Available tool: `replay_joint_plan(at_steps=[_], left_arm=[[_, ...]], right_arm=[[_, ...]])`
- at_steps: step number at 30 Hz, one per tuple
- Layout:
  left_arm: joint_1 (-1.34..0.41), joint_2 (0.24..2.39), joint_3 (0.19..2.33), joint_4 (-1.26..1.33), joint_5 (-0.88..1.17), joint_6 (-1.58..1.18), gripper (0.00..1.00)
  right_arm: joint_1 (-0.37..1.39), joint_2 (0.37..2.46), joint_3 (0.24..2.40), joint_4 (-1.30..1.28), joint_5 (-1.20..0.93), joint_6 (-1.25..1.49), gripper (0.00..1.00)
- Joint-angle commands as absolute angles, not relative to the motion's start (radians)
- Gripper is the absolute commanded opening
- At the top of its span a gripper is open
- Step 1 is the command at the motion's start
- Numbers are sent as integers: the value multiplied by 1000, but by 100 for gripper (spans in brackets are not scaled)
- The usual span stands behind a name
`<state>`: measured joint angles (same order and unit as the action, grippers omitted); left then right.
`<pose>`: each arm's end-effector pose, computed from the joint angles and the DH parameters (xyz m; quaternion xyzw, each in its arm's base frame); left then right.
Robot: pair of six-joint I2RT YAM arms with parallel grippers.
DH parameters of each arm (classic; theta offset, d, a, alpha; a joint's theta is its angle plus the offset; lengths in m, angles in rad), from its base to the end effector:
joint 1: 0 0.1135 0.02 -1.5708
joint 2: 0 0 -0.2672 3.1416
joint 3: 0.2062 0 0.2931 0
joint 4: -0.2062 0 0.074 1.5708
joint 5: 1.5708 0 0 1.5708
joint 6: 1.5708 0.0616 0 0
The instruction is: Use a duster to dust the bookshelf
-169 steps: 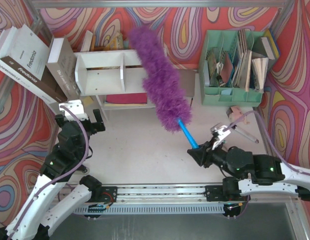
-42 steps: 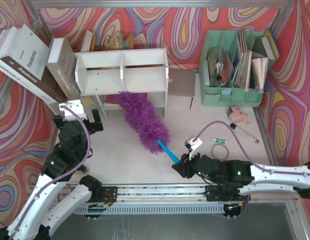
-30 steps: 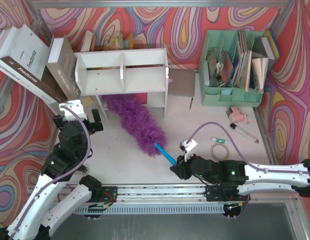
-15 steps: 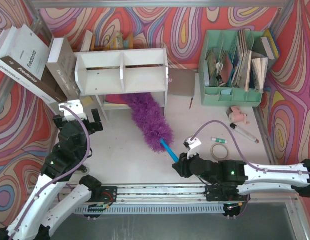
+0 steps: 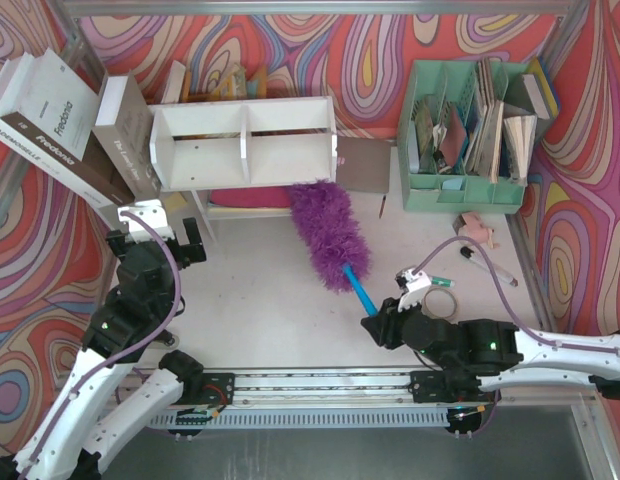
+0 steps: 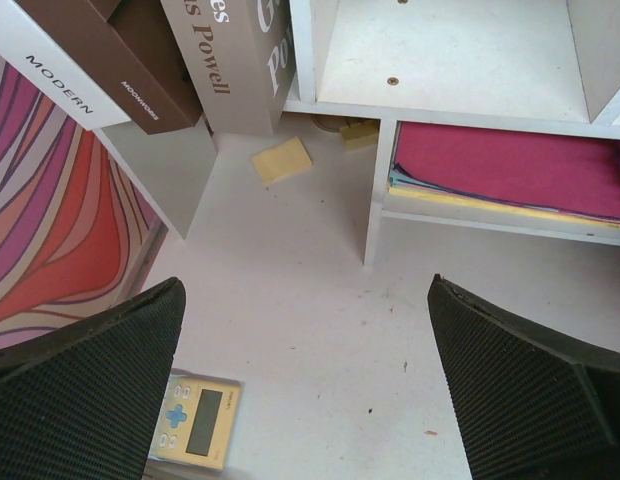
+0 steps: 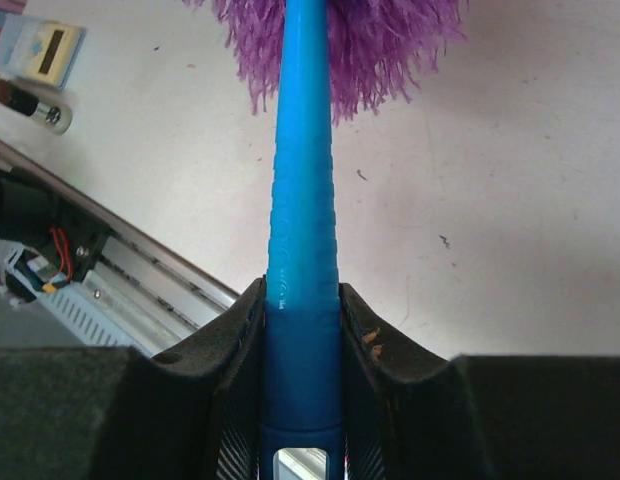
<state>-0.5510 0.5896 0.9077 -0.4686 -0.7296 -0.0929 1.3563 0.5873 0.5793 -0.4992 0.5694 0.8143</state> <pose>0.1665 -0.0541 0.3908 -0.0657 0.7427 0.0639 0.6634 0.0740 0.1834 0.2581 -0.0842 0.8351 0.3175 0.4412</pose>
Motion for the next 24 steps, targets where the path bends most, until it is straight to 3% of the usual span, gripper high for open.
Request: replay_joint_plan(at_steps=[1, 10, 24], left_arm=[[-547, 589, 894, -458, -728, -87, 98], [-545, 593, 894, -458, -724, -89, 99], [-545, 587, 891, -457, -726, -84, 98]], right_arm=[[1360, 586, 619, -604, 671, 903, 0], [1361, 723, 606, -414, 593, 826, 0], [1360, 608, 681, -658, 720, 887, 0]])
